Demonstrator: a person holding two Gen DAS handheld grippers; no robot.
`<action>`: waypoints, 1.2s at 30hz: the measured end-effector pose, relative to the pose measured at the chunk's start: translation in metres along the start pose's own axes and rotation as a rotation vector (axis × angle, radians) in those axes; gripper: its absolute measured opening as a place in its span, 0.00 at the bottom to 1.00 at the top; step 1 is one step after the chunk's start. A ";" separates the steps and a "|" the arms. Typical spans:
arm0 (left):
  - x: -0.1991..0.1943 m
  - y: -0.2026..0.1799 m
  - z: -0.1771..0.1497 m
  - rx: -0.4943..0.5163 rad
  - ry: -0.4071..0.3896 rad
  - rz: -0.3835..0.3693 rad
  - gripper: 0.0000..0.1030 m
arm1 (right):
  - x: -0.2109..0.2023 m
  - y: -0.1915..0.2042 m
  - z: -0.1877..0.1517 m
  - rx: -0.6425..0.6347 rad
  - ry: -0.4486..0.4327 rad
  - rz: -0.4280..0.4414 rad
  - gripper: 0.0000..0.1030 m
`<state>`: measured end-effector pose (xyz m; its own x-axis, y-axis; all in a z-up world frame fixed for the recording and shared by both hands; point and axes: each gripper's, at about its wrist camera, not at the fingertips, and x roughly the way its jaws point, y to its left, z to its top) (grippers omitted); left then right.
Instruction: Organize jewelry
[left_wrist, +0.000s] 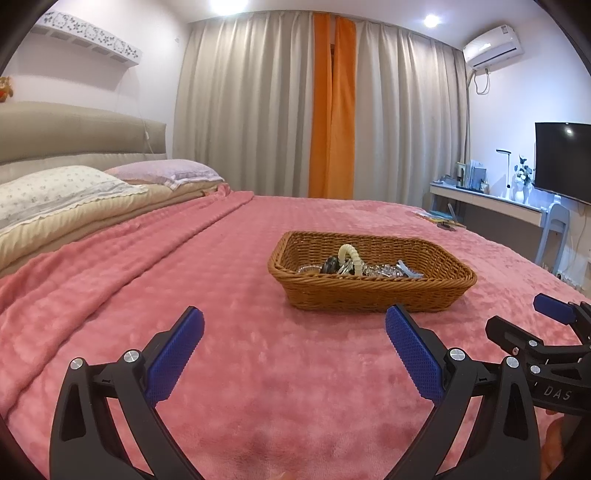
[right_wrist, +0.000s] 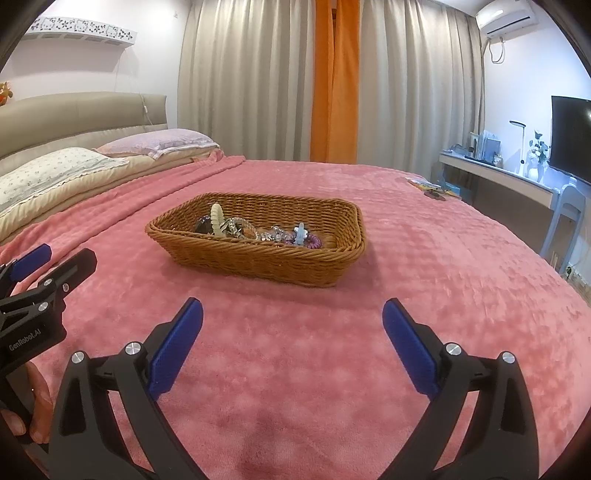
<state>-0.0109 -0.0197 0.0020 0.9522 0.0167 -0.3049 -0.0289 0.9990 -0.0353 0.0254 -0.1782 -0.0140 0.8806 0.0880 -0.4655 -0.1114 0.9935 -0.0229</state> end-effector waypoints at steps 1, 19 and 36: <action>0.000 0.000 0.000 -0.001 0.002 -0.001 0.93 | 0.000 0.000 0.000 -0.002 0.001 0.000 0.91; 0.000 0.000 0.000 -0.010 0.005 -0.008 0.93 | -0.001 0.004 0.000 -0.004 -0.002 0.006 0.91; 0.001 0.000 0.001 -0.009 0.005 -0.008 0.93 | 0.000 0.004 0.000 -0.003 0.003 0.012 0.91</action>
<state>-0.0099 -0.0192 0.0032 0.9509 0.0089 -0.3094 -0.0245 0.9986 -0.0465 0.0251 -0.1746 -0.0140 0.8779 0.0999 -0.4683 -0.1236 0.9921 -0.0199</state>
